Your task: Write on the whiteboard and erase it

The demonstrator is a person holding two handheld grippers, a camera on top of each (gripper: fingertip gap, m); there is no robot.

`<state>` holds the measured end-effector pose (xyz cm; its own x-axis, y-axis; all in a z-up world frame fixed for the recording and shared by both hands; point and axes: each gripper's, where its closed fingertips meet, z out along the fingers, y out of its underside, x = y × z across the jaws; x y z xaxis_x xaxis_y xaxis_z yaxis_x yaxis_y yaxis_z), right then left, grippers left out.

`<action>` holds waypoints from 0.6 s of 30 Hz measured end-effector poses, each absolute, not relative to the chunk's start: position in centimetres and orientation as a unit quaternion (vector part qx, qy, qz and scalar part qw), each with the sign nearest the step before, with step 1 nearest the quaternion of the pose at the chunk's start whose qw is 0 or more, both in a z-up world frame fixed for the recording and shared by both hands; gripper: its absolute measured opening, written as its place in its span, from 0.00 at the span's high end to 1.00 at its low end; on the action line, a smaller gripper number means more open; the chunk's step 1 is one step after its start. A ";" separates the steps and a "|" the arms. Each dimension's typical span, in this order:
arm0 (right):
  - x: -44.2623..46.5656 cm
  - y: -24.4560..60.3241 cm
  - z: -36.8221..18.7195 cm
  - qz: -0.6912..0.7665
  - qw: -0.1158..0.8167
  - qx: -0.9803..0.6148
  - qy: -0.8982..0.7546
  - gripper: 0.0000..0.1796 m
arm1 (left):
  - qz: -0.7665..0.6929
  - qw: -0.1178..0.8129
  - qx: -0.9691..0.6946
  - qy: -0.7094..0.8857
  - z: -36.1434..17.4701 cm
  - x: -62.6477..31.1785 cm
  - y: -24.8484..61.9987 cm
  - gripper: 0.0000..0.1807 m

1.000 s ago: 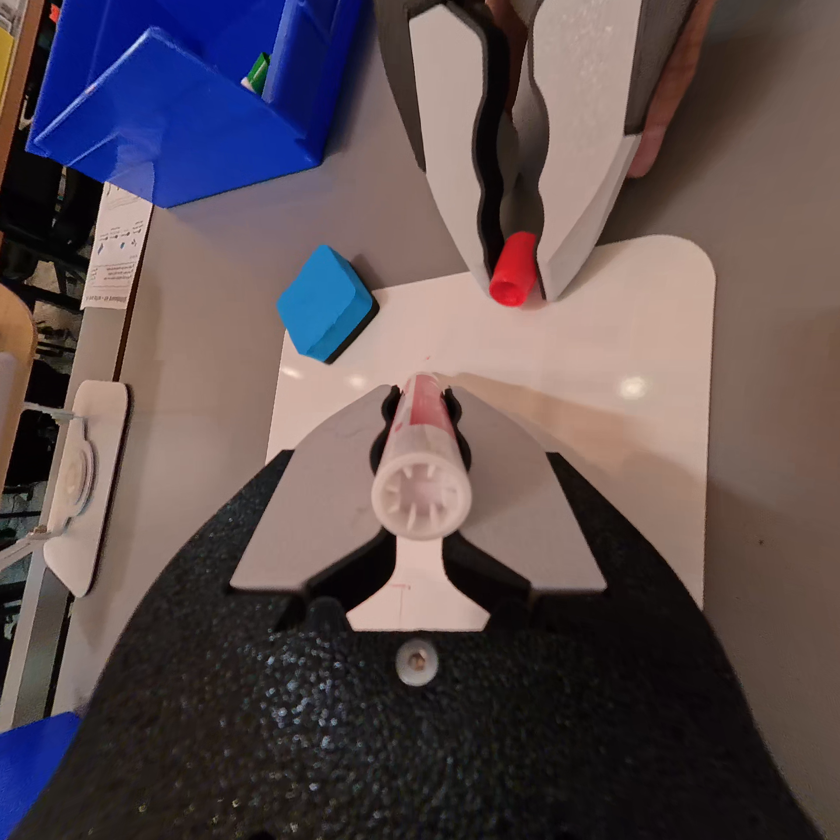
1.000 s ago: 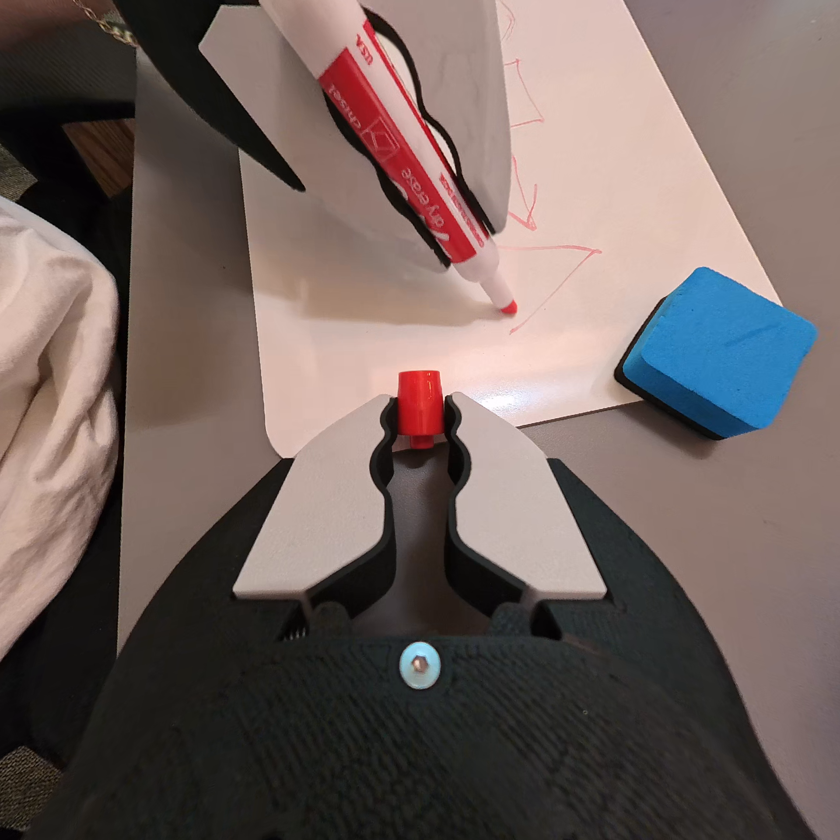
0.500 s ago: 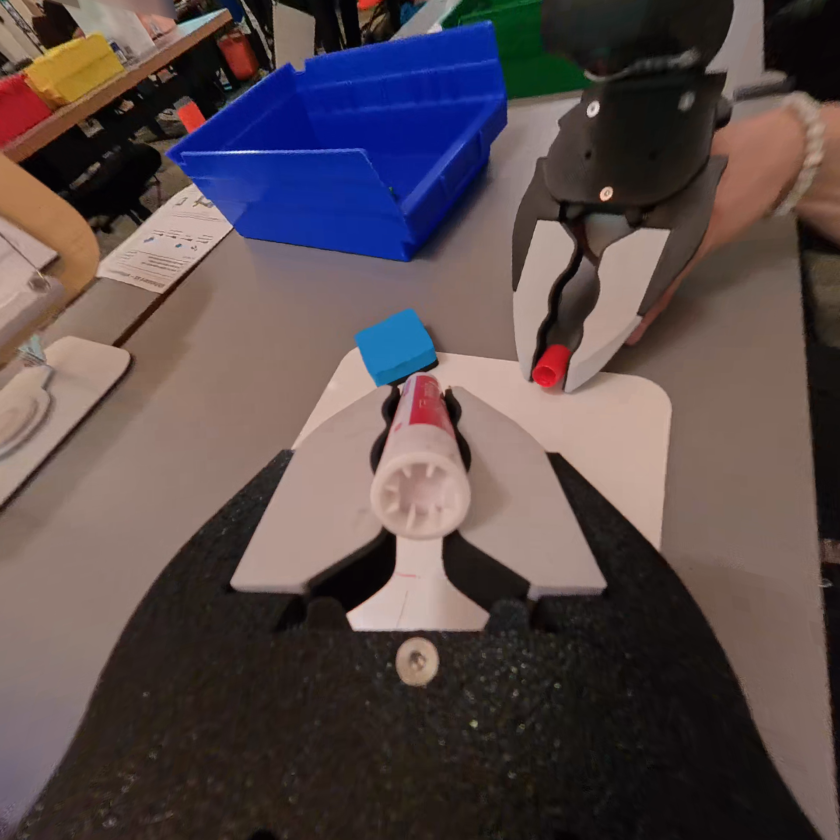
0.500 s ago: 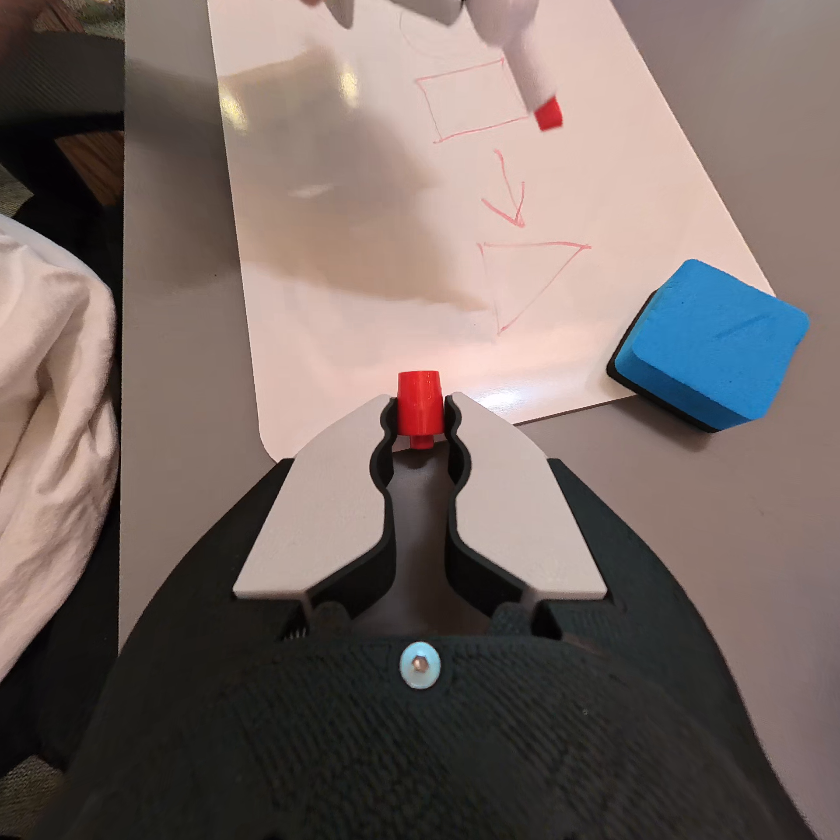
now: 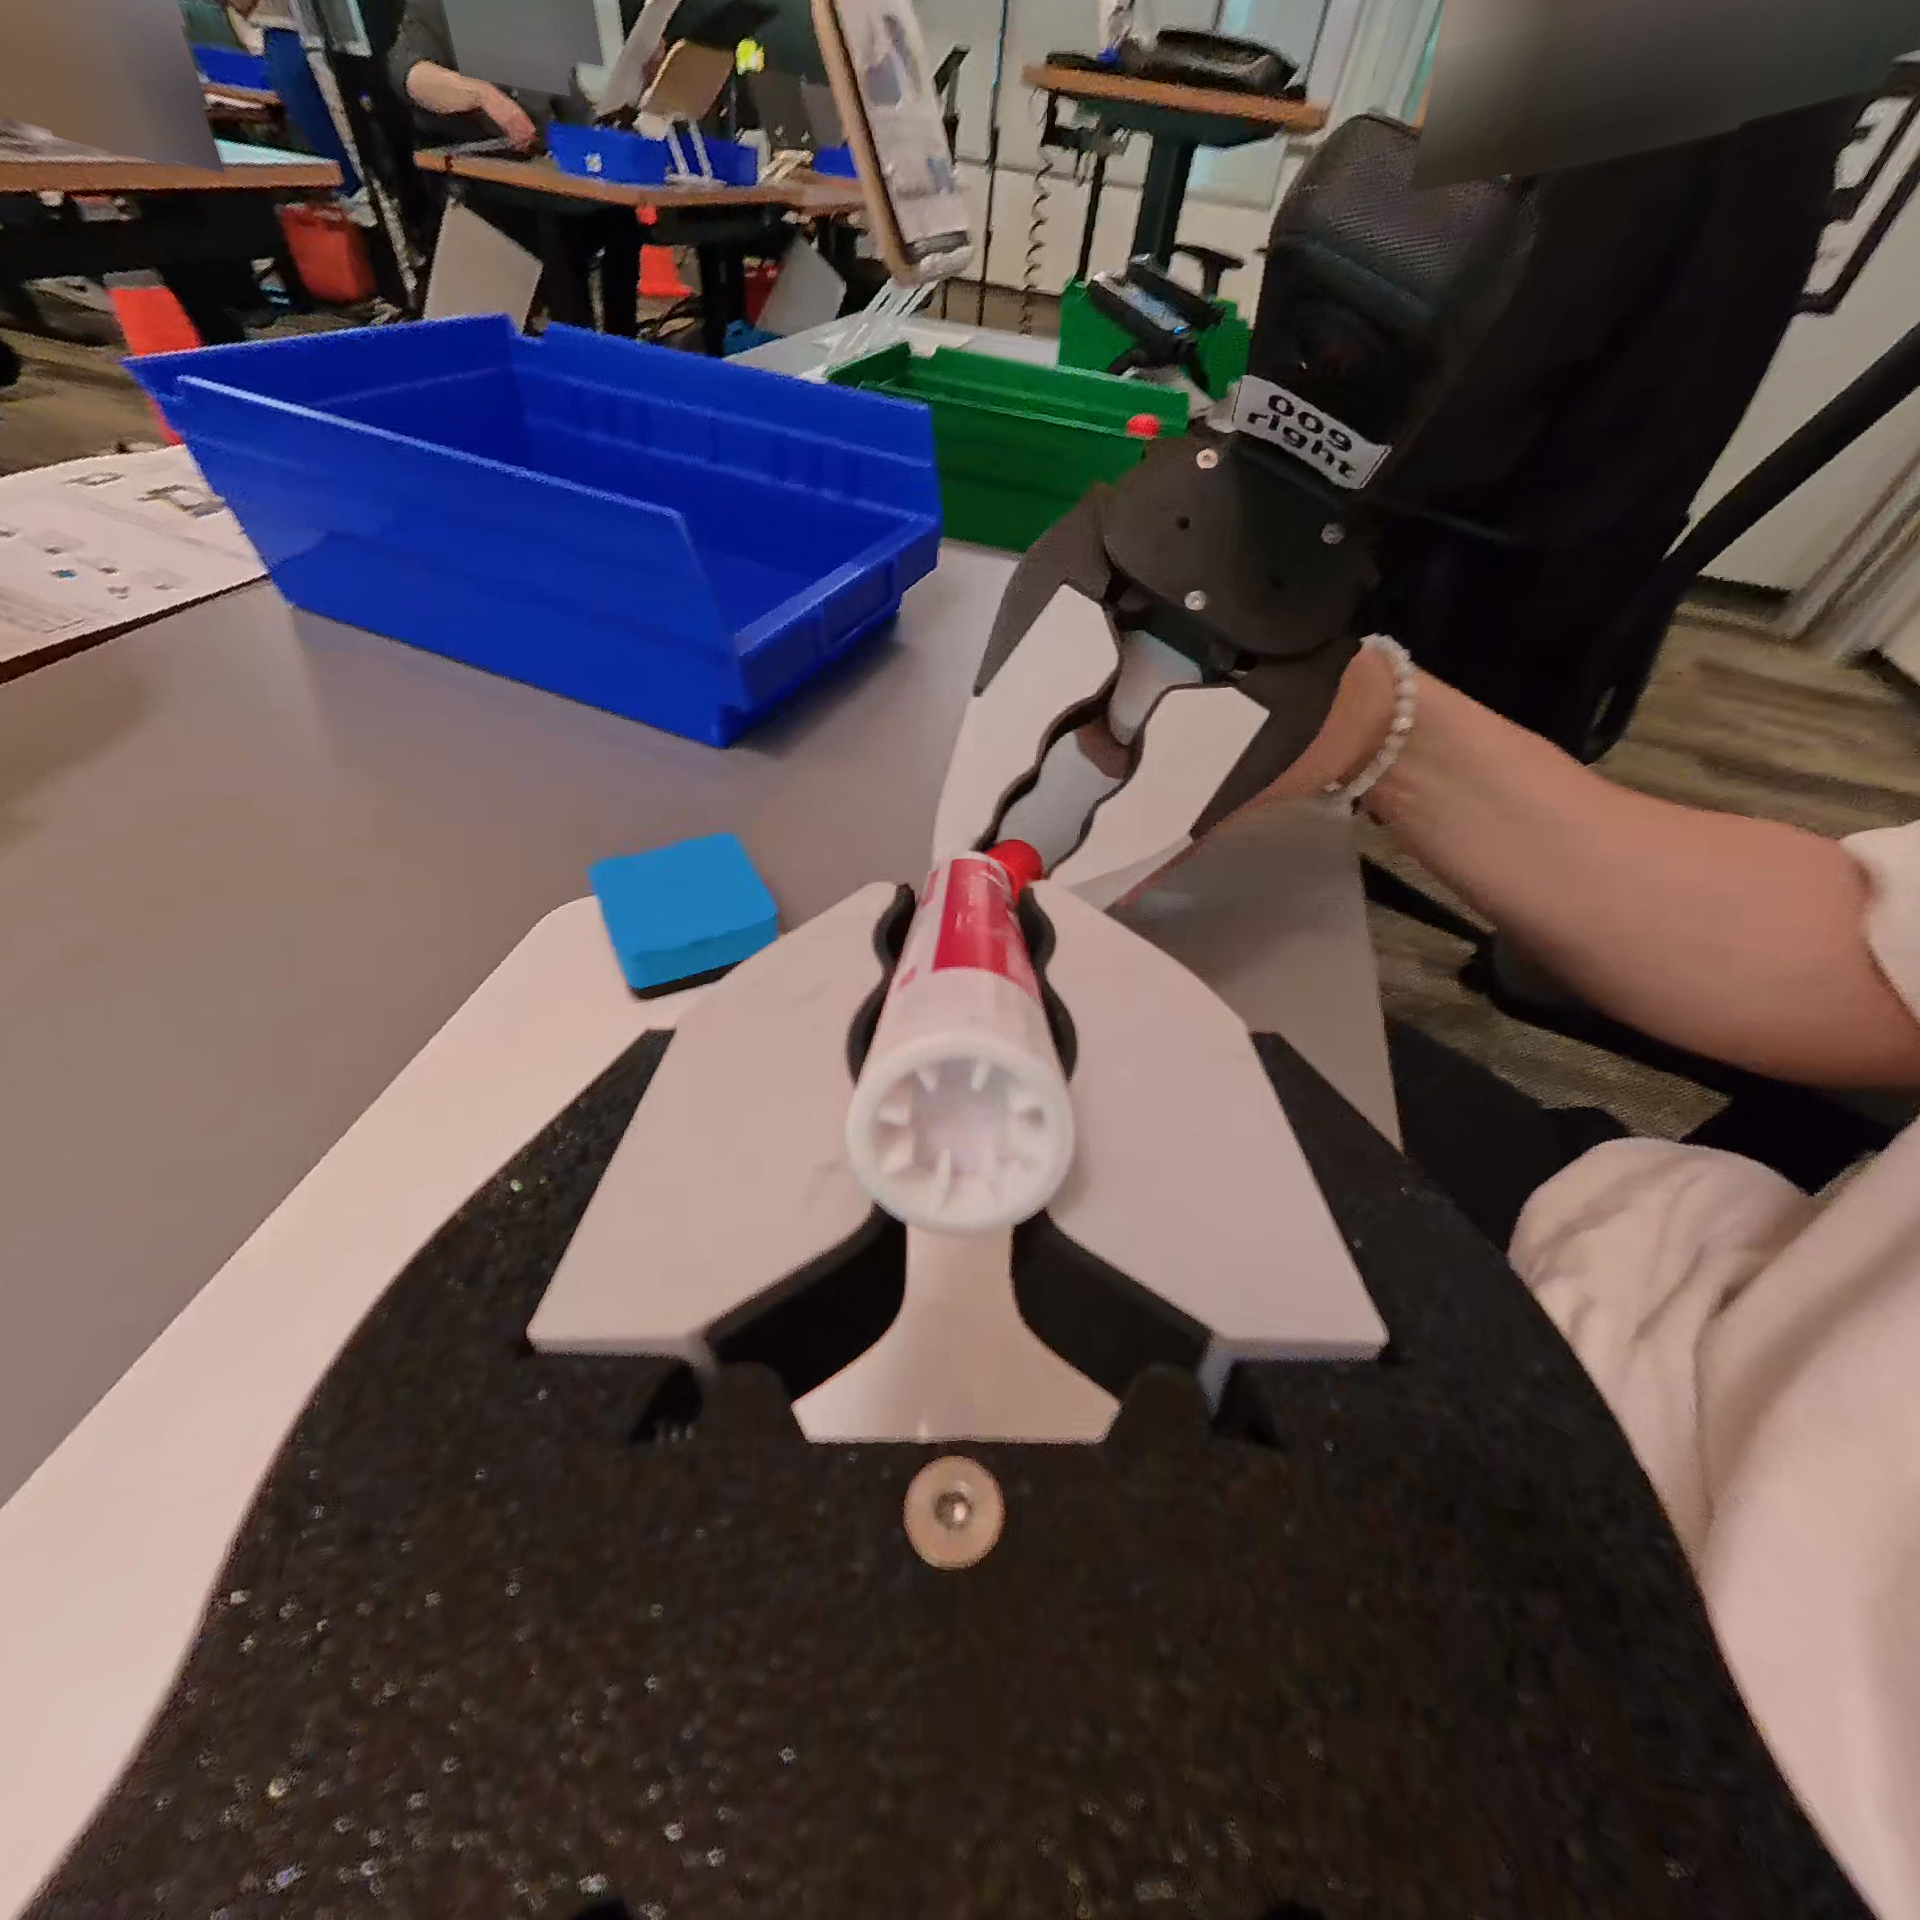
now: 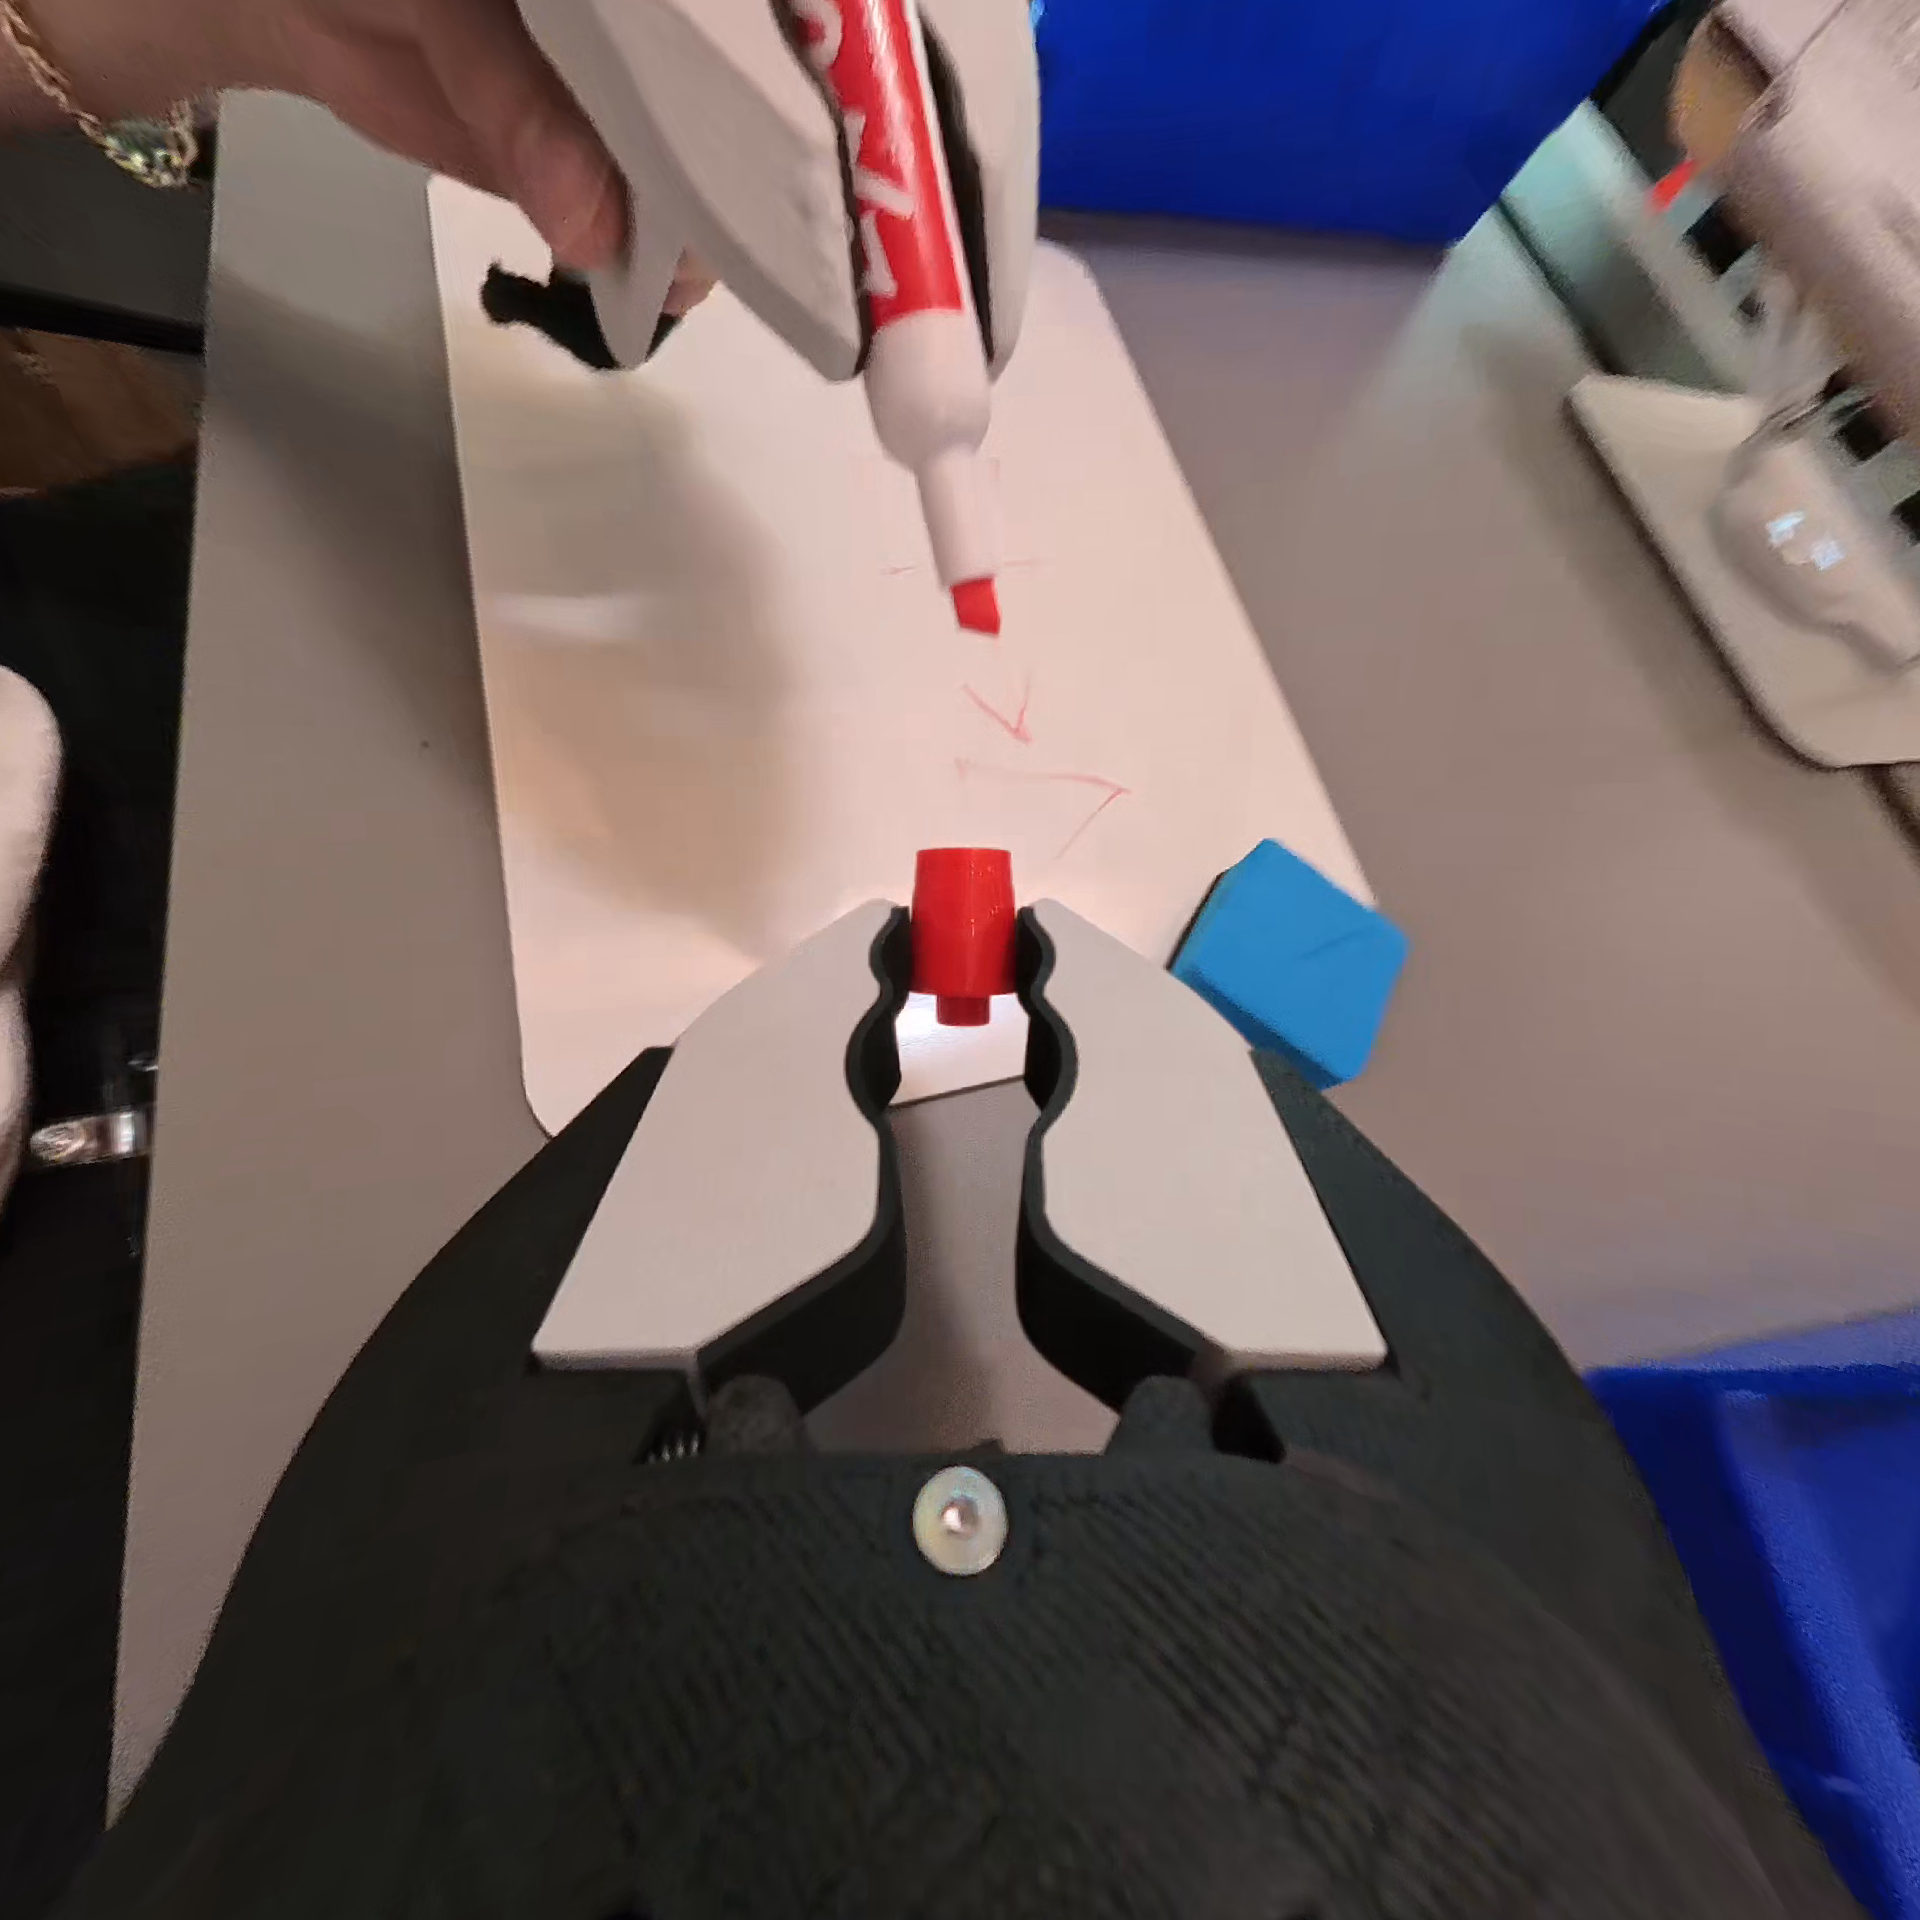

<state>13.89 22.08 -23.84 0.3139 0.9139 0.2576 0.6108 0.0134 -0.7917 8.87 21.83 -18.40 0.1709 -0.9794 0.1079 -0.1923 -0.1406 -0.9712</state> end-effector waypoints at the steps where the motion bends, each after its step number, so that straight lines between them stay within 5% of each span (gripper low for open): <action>1: 14.0 22.2 -23.4 0.159 0.451 -0.675 -0.562 0.89 | -0.440 0.452 -0.613 0.477 -18.2 9.1 21.5 0.90; 18: 13.0 22.0 -21.1 0.131 0.507 -0.639 -0.564 0.89 | -0.406 0.453 -0.604 0.515 -17.4 10.0 20.8 0.90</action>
